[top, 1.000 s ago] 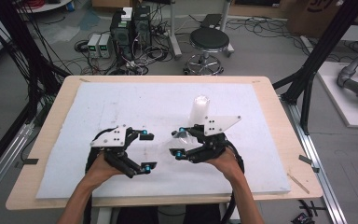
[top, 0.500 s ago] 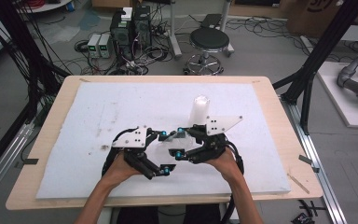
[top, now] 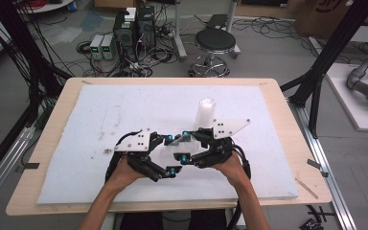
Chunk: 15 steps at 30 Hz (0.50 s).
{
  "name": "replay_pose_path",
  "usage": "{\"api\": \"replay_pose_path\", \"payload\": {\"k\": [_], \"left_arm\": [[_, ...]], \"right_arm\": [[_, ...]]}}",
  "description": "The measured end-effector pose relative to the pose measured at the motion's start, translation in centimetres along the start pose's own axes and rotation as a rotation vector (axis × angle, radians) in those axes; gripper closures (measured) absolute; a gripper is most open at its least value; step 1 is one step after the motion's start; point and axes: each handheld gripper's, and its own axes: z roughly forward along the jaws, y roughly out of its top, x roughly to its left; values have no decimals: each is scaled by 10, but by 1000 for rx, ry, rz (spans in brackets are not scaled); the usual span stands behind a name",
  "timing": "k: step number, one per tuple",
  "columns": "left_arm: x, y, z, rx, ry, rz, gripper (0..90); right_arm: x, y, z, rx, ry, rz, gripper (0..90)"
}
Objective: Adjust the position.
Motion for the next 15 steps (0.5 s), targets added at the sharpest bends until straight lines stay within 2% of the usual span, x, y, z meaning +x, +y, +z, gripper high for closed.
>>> {"api": "replay_pose_path", "payload": {"k": [1, 3, 10, 11, 12, 13, 14, 15], "left_arm": [[0, 0, 0, 1, 4, 12, 220], [0, 0, -1, 0, 8, 13, 306], [0, 0, -2, 10, 16, 25, 339], [0, 0, -2, 11, 18, 25, 339], [0, 0, -3, 16, 22, 28, 338], [0, 0, -3, 17, 26, 25, 338], [0, 0, -4, 14, 27, 25, 338], [0, 0, -5, 14, 31, 24, 337]], "right_arm": [[0, 0, 0, 2, -1, 1, 442], [0, 0, 0, 3, 7, 0, 444], [0, -1, 1, 5, 7, -1, 441], [0, -1, 1, 7, 7, -4, 419], [0, -1, 2, 8, 8, -5, 358], [1, -1, 3, 15, -9, 0, 187], [2, 0, 4, 26, -34, 13, 124], [2, 0, 4, 44, -56, 36, 124]]}}
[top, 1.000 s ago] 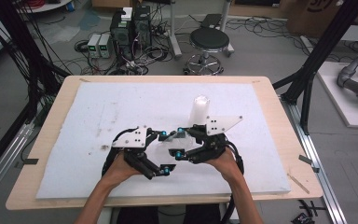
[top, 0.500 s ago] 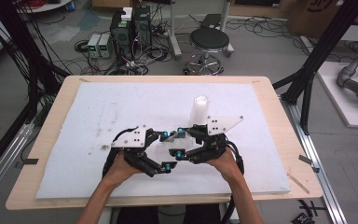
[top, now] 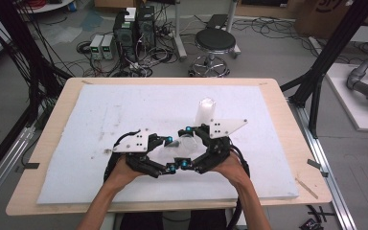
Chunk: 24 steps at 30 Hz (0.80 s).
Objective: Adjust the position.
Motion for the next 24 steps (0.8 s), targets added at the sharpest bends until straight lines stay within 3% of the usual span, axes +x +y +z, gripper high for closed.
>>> {"api": "replay_pose_path", "payload": {"k": [6, 9, 10, 13, 14, 15, 16, 17, 18, 19, 20, 22, 24], "left_arm": [[1, 0, -5, 21, 9, -8, 334], [0, 1, -7, 46, 12, -13, 334], [1, 5, -12, 120, 8, -20, 334], [3, 14, -17, 280, -5, -13, 334], [4, 17, -18, 319, -11, -13, 334], [4, 17, -18, 319, -11, -13, 333], [4, 22, -18, 400, -21, -13, 333], [4, 25, -18, 450, -25, -9, 333], [4, 30, -16, 535, -40, 0, 333], [4, 30, -16, 535, -40, 0, 333], [5, 35, -13, 638, -46, 13, 333], [4, 38, -10, 703, -52, 18, 333], [4, 41, -7, 737, -59, 21, 333]], "right_arm": [[0, -1, -3, 7, 0, 0, 124], [1, 1, -5, 37, -6, -14, 123], [3, 2, -6, 68, -14, -28, 124], [7, 5, -9, 149, -23, -59, 124], [8, 6, -9, 181, -20, -65, 124], [9, 7, -8, 210, -24, -69, 124], [10, 9, -7, 266, -28, -87, 124], [10, 9, -7, 266, -28, -87, 124], [11, 11, -4, 342, -37, -106, 124], [11, 12, -3, 368, -43, -112, 124], [11, 13, -1, 404, -49, -118, 124], [11, 15, 2, 479, -67, -140, 124], [11, 16, 5, 541, -74, -152, 124]]}}
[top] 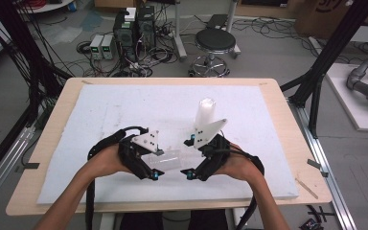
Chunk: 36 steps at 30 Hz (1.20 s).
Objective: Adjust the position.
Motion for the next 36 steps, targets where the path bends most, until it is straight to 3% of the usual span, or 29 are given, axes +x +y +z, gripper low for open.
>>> {"api": "replay_pose_path", "payload": {"k": [18, 25, 29, 30, 33, 36], "left_arm": [[0, 19, 4, 90, -11, 7, 333], [0, 22, 9, 106, -15, 7, 334], [0, 23, 11, 110, -19, 11, 334], [0, 24, 12, 115, -21, 15, 334], [0, 24, 13, 111, -22, 16, 335], [0, 24, 12, 108, -19, 16, 336]], "right_arm": [[3, 12, 5, 200, -5, -18, 125], [2, 16, 9, 243, -3, -39, 127], [3, 18, 11, 240, 13, -43, 163], [3, 19, 11, 233, 22, -44, 258], [3, 20, 11, 235, 37, -47, 419], [4, 20, 11, 234, 39, -58, 429]]}}
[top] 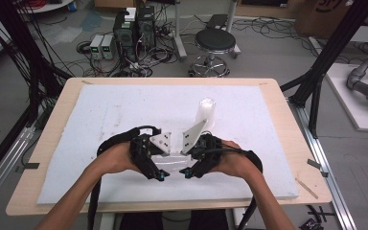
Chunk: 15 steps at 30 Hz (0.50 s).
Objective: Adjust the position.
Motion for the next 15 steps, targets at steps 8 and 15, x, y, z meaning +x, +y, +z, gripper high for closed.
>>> {"api": "replay_pose_path", "payload": {"k": [8, 15], "left_arm": [[0, -3, 0, -101, -27, 19, 73], [4, -6, -2, -127, -28, -2, 73]], "right_arm": [[-1, -1, 0, -4, -3, 2, 432], [-1, -4, 0, -6, -6, 7, 432]]}}
